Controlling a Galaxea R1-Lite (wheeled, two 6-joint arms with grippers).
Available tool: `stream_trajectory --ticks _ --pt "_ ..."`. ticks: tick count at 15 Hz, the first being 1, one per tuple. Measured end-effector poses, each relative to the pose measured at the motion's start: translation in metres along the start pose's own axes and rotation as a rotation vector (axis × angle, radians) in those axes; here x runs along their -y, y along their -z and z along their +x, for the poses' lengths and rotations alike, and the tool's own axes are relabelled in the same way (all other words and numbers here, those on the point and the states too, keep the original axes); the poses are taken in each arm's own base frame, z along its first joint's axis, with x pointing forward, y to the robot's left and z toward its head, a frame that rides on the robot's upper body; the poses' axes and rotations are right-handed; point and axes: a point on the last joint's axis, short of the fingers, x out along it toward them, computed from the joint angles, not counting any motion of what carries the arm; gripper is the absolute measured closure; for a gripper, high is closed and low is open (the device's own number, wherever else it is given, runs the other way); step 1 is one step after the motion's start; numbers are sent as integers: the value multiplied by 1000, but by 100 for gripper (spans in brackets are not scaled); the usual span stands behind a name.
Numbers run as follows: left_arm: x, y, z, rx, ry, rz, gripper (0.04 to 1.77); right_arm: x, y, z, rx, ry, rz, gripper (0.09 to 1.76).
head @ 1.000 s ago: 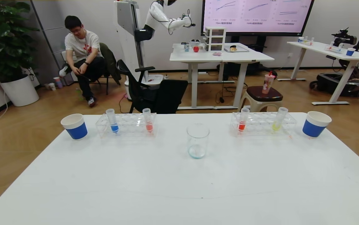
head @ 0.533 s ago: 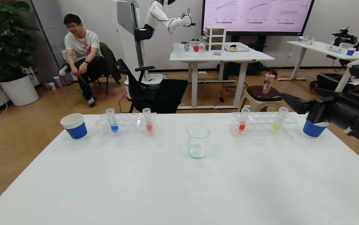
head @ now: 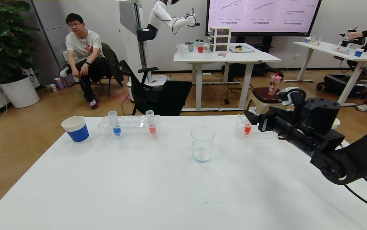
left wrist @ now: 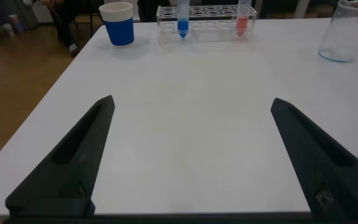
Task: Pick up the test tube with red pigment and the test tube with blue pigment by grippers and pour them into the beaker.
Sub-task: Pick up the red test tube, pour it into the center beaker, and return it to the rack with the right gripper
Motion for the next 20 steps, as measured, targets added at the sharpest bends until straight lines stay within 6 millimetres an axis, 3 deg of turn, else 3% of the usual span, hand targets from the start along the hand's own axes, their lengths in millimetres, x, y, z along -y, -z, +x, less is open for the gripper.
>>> stream_trajectory --ticks 4,8,17,18,19,20 --pt "0 0 0 0 -1 0 6 7 33 33 5 21 1 11" --pt "0 0 0 0 0 0 6 14 44 58 31 40 2 11" --pt "0 0 0 0 0 0 6 17 57 68 46 58 2 15" --pt "0 0 0 0 0 0 6 17 57 68 56 59 2 32" --pt "0 0 0 0 -1 0 6 18 57 68 58 60 2 63" --pt "0 0 0 0 -1 0 6 18 57 68 58 61 2 111"
